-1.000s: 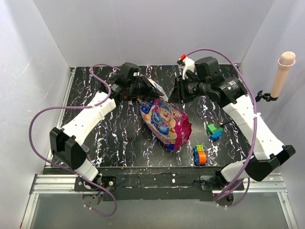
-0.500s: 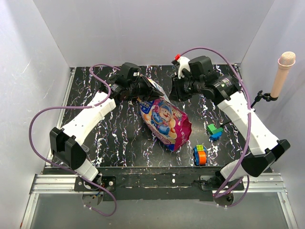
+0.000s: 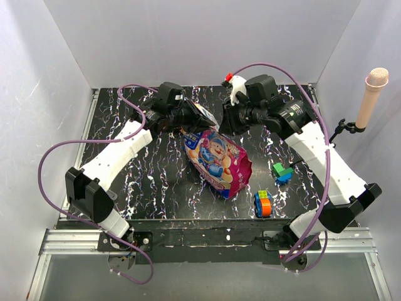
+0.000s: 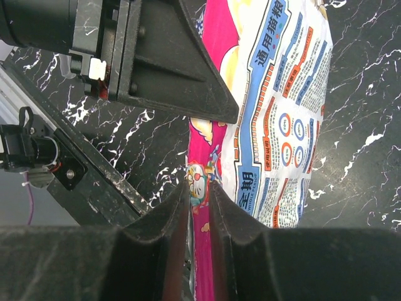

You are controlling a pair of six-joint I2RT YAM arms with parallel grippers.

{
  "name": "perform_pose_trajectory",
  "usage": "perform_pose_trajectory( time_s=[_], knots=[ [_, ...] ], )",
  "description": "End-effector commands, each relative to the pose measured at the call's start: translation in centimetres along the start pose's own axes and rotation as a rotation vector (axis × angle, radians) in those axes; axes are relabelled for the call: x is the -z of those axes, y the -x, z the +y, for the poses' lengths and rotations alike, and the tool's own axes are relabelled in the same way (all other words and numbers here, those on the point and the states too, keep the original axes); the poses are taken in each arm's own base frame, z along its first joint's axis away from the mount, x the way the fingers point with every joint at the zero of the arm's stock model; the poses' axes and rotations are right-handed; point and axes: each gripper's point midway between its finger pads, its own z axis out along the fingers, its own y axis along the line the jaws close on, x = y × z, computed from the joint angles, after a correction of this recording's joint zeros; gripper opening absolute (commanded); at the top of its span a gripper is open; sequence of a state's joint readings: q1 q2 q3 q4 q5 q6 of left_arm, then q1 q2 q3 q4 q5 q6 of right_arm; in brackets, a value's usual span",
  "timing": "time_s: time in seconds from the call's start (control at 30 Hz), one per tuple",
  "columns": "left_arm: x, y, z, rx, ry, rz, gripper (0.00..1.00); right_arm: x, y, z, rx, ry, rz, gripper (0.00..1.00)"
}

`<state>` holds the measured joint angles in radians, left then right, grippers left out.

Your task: Serve the pet food

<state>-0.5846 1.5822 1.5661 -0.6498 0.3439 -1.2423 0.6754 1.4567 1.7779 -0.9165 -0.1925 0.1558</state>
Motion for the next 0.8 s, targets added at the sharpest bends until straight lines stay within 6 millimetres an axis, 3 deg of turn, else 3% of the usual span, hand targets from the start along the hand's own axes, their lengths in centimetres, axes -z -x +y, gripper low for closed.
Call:
perform_pose_trajectory(
  time_s=[0.0,0.3,0.57,0.77],
  knots=[
    [2.3,-0.3,-2.8,-0.031,-0.081,-0.011,0.15,0.9,1.3,0.2,0.039,-0.001,-0.058,0.25],
    [2.2,-0.3,-2.8,-0.026,-0.080,-0.009,0.17,0.9,0.9,0.0,0.058,-0.014,-0.051,0.24],
    [2.3,-0.3,-3.0,-0.024,-0.084,-0.007,0.17,0.6,-0.6,-2.1,0.099,-0.112,-0.019,0.24],
    [2.1,-0.3,-2.9,-0.020,-0.083,-0.005,0.17,1.3,-0.6,-3.7,0.112,-0.205,-0.030,0.19]
  ],
)
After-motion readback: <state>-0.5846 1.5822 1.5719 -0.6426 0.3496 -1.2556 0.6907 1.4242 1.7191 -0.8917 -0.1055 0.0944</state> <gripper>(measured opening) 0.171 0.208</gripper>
